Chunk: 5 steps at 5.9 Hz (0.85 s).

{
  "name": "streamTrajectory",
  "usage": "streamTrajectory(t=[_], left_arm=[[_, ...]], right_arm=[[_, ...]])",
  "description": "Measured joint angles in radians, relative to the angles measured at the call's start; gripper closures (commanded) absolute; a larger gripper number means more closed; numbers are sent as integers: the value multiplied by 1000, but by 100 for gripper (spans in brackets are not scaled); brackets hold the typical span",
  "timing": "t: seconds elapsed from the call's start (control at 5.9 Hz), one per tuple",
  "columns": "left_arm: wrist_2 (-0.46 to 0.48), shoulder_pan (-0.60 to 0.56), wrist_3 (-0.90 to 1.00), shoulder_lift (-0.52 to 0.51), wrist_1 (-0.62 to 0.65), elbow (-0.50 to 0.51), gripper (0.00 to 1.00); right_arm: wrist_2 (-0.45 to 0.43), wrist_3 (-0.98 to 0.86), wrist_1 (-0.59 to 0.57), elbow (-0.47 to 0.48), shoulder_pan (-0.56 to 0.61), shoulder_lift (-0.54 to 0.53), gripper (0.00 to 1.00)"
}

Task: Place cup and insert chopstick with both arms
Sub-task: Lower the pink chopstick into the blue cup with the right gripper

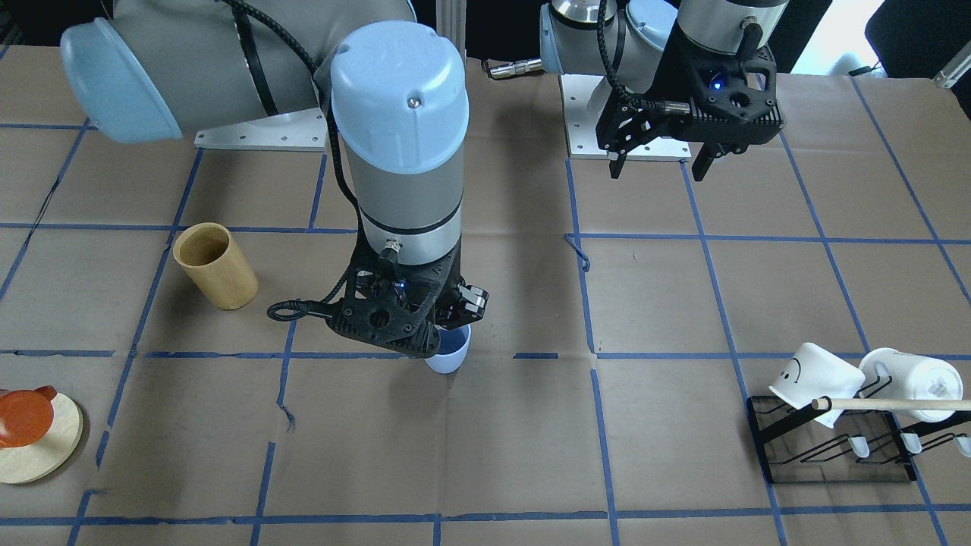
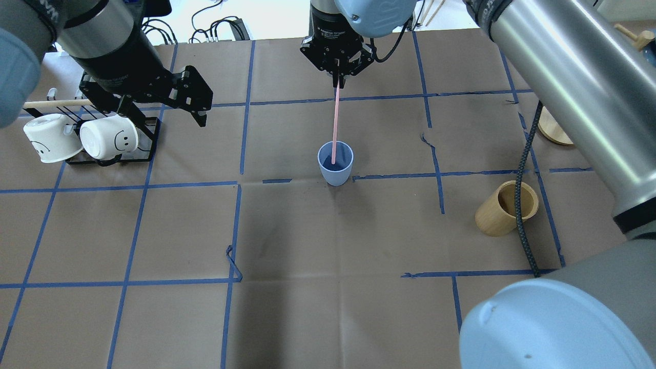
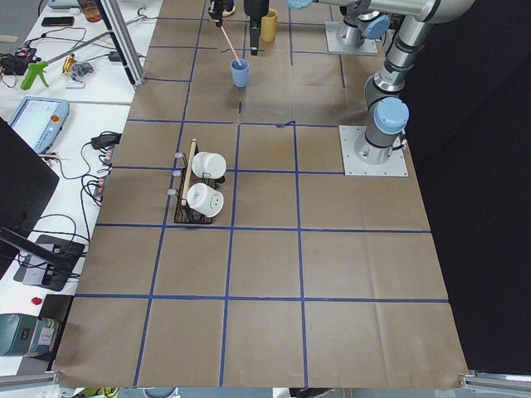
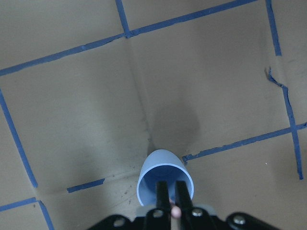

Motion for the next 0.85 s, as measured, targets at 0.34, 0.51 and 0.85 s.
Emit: streamTrajectory(t=[0.34, 0.51, 0.85], left_arm=[[-4, -1, -1, 7, 1, -5, 1], [-5, -1, 0, 10, 1, -6, 1], [-5, 0, 2, 15, 1, -9, 1]], right_arm=[[1, -6, -59, 77, 1, 7, 93], [2, -7, -83, 105, 1, 8, 41], [5, -8, -105, 119, 1, 11, 0]])
